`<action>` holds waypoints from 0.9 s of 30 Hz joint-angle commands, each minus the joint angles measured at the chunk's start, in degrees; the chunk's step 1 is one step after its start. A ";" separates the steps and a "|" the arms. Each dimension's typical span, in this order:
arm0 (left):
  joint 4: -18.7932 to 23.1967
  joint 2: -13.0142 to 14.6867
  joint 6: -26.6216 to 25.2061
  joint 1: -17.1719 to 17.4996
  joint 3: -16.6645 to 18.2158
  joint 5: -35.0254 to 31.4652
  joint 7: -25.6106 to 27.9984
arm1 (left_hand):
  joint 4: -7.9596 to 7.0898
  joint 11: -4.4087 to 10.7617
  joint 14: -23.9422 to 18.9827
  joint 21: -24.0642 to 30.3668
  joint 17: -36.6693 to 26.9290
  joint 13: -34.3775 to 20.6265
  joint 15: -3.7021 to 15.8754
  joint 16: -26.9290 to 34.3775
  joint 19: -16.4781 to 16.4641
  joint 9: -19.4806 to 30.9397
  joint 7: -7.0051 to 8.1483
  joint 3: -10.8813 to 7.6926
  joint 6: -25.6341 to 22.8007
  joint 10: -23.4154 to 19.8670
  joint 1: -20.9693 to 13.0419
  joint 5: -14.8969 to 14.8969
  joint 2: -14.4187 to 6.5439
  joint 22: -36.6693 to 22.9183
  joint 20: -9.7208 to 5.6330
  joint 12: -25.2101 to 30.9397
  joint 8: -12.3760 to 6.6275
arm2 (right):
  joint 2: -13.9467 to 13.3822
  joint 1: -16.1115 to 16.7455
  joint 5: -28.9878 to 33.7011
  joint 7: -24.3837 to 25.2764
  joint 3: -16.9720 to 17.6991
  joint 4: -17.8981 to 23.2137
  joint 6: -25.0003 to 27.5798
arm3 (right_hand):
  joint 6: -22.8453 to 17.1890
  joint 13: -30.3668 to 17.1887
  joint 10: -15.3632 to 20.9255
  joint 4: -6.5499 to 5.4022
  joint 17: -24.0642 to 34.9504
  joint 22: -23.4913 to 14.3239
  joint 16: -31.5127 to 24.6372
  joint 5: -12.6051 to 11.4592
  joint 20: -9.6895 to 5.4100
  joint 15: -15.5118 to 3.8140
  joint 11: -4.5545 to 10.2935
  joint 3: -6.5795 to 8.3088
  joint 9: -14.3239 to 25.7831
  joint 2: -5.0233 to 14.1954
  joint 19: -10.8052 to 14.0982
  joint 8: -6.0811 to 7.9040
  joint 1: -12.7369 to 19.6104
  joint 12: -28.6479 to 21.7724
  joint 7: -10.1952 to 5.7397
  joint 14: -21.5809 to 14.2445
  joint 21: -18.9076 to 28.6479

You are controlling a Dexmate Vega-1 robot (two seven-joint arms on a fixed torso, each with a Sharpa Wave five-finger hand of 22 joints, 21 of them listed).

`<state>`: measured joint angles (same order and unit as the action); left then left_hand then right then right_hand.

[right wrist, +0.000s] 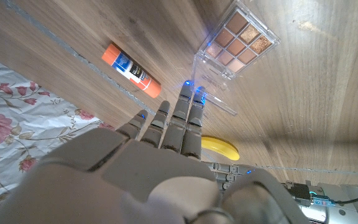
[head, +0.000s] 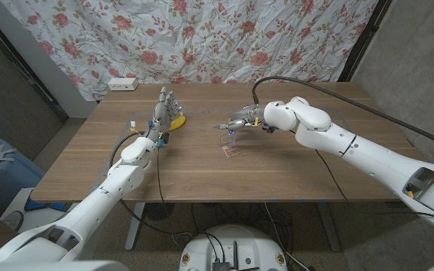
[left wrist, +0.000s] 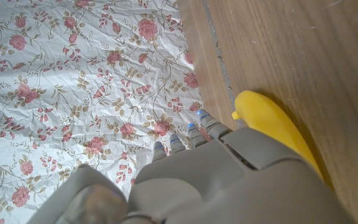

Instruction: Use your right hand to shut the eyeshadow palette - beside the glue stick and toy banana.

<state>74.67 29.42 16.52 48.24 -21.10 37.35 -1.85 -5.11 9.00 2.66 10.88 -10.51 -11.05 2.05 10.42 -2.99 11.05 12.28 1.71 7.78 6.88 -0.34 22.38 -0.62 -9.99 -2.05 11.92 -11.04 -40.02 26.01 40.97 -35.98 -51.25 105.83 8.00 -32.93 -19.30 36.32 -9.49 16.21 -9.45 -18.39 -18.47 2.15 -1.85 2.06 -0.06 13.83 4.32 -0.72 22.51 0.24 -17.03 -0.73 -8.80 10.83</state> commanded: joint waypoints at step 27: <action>0.05 0.03 -0.02 0.02 0.01 0.01 0.01 | -0.13 0.54 0.46 0.37 -0.20 -0.21 4.09 0.42 -0.48 0.20 0.31 -0.13 -0.04 -0.10 -0.47 0.30 0.02 -0.25 -0.45 0.28 -0.31 | -2.49 5.79 0.46 3.69 2.97 3.34 -1.24 | 0.57 -0.49 -0.82 0.20 -0.43 -0.17 0.44 -0.54 -0.08 -0.70 0.93 0.17 -0.22 2.59 1.20 -0.14 0.93 1.01 -0.92 -0.18 0.27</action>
<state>74.67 29.44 16.48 48.24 -21.12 37.37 -1.84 -5.11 9.00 2.66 10.88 -10.52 -11.05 2.05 10.42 -2.99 11.05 12.28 1.71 7.78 6.88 -0.34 22.38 -0.62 -9.99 -2.04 11.92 -11.04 -42.08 30.50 41.35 -33.13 -48.87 108.38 7.00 -32.31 -19.56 35.21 -9.49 15.68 -9.45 -17.94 -18.47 1.95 -2.15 2.80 -0.06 13.57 3.94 -0.11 22.51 0.63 -16.08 -1.35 -8.50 10.83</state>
